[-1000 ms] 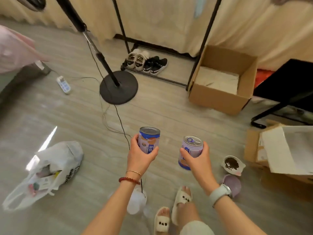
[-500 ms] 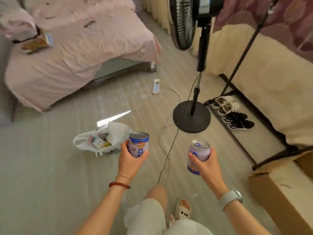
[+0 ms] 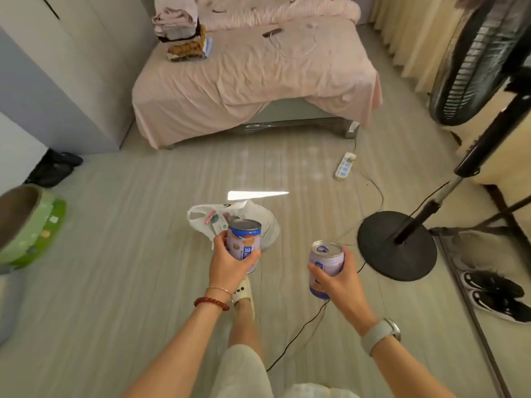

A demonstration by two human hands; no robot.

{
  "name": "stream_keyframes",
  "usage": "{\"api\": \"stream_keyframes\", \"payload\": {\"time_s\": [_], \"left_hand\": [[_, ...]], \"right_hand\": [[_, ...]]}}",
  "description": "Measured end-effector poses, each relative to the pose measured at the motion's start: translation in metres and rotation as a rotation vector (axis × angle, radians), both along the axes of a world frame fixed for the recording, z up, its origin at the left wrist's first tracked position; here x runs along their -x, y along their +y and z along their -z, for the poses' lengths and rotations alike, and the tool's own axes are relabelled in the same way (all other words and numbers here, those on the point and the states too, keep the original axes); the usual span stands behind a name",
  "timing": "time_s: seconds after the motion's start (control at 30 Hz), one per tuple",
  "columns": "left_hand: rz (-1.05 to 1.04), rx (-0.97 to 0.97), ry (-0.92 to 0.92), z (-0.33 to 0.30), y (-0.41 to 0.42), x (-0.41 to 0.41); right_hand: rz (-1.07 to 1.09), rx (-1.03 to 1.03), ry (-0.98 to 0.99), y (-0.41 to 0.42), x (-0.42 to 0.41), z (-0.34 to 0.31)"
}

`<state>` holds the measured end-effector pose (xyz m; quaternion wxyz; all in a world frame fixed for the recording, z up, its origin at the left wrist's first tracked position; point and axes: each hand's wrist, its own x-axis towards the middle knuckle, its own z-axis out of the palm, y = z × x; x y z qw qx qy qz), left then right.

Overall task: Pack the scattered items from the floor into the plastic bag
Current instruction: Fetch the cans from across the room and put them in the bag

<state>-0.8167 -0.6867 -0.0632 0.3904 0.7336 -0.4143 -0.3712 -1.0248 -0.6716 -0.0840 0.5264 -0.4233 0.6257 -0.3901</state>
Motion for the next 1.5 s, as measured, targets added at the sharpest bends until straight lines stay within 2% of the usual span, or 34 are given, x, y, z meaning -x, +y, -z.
{"api": "stream_keyframes", "payload": {"time_s": [0.17,0.3,0.57,0.73,0.87,1.07,1.23,1.33,1.5], "left_hand": [[-0.062,-0.043,0.083,0.027,-0.055,-0.065],[-0.13,-0.114,0.139,0.063,-0.116,-0.147],[-0.129,-0.336,0.095,0.149,-0.217,-0.278],[-0.139,-0.45,0.106,0.225,-0.261,-0.297],[-0.111,-0.494,0.036,0.316,-0.289,-0.297],[-0.012,-0.458,-0.217,0.492,-0.324,-0.309],[0.01,-0.367,-0.362,0.59,-0.341,-0.319],[-0.013,-0.313,-0.376,0.622,-0.349,-0.315],[0.043,-0.185,-0.393,0.646,-0.363,-0.309]], "right_hand": [[-0.054,-0.08,0.033,-0.064,-0.063,0.02],[-0.089,-0.17,0.064,-0.136,-0.145,0.044],[-0.152,-0.31,0.102,-0.261,-0.273,0.115],[-0.249,-0.287,0.214,-0.318,-0.31,0.19],[-0.43,-0.283,0.333,-0.357,-0.331,0.29],[-0.786,0.008,0.672,-0.405,-0.354,0.475],[-1.039,0.333,1.061,-0.432,-0.366,0.571],[-0.992,0.515,1.193,-0.438,-0.364,0.599],[-0.877,0.736,1.169,-0.437,-0.346,0.623]]}}
